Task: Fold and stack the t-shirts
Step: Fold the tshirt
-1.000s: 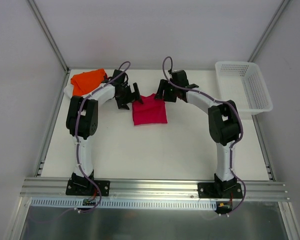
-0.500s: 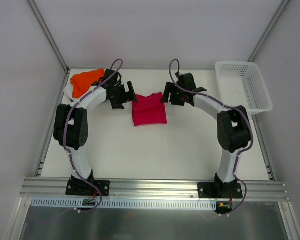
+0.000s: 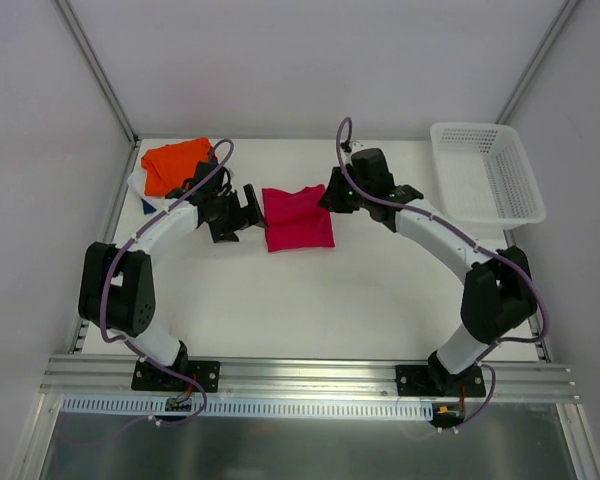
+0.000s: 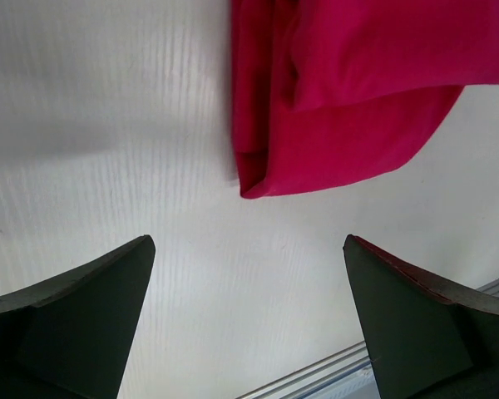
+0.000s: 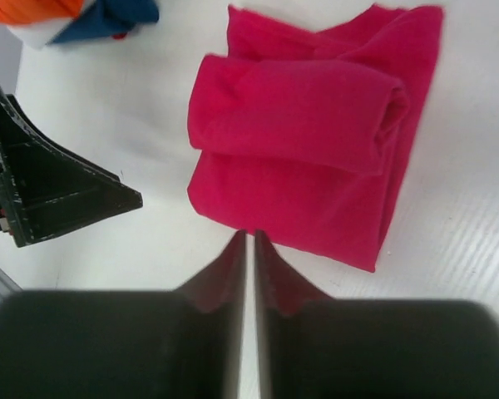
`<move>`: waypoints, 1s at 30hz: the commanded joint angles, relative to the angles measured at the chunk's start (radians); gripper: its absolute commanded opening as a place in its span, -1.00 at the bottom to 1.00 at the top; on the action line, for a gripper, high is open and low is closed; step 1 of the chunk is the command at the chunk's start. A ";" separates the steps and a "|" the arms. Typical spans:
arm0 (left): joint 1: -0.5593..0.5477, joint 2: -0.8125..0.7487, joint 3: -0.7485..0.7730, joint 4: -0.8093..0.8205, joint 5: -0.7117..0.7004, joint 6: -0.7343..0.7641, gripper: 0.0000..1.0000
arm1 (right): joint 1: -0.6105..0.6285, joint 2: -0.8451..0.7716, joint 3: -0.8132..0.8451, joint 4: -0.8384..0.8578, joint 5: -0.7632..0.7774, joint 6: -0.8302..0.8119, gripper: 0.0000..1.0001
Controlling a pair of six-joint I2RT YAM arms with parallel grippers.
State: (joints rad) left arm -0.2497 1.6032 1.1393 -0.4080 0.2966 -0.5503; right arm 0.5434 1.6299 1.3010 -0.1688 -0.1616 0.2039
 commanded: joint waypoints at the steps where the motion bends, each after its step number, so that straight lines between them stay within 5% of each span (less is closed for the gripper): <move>1: -0.008 -0.069 -0.042 -0.012 -0.030 -0.016 0.98 | 0.029 0.074 0.023 0.006 -0.004 0.017 -0.97; 20: -0.010 -0.080 -0.087 0.001 -0.022 -0.011 0.98 | 0.036 0.396 0.262 -0.006 -0.093 0.022 -0.99; 30: -0.010 -0.052 -0.078 0.008 -0.019 -0.013 0.98 | 0.036 0.377 0.212 0.029 -0.112 0.035 -0.99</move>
State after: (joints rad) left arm -0.2497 1.5391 1.0592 -0.4061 0.2783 -0.5613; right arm 0.5804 2.0464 1.5356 -0.1658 -0.2520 0.2279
